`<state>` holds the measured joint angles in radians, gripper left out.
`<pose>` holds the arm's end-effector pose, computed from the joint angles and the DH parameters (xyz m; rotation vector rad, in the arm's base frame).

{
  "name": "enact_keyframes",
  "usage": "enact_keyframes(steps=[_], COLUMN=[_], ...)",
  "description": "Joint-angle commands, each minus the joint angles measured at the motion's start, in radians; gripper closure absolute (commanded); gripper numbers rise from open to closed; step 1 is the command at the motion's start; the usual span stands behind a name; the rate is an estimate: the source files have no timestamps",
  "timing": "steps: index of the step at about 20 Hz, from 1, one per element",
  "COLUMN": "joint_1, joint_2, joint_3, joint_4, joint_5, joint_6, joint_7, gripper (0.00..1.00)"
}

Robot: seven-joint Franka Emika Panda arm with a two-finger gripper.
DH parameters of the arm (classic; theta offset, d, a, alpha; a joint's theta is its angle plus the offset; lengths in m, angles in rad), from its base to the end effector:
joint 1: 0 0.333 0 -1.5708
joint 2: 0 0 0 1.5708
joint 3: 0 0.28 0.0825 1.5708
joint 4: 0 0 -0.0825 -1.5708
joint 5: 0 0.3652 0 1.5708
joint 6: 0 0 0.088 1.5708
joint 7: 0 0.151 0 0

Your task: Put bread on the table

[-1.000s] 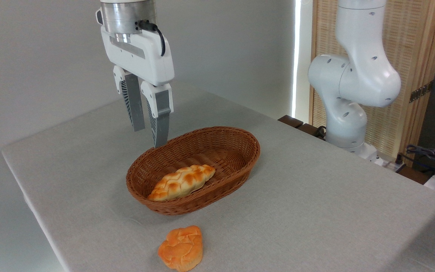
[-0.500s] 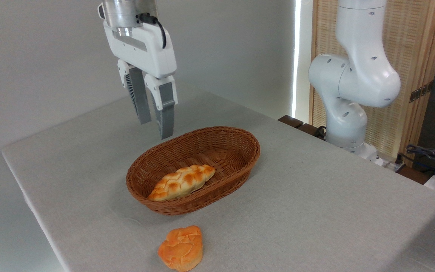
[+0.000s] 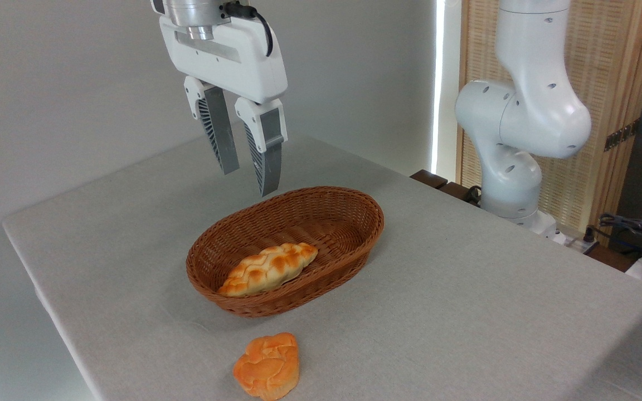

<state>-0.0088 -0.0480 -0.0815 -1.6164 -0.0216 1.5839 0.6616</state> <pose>0.5218 -0.0513 0.5503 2.9104 -1.1485 0.0308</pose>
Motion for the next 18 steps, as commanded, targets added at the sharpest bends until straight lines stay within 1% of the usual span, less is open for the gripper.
enact_keyframes(steps=[1,4,7,18], joint_1=[-0.016,-0.016,-0.017,-0.019], joint_2=[0.014,0.014,0.014,0.013], joint_3=[0.045,0.048,0.074,0.088], joint_4=[0.03,0.03,0.044,0.044], joint_5=[-0.014,-0.005,-0.006,-0.005], joint_6=[-0.027,-0.027,-0.028,-0.028], joint_7=[0.006,0.013,0.035,0.035], gripper=[0.0,0.0,0.0,0.0])
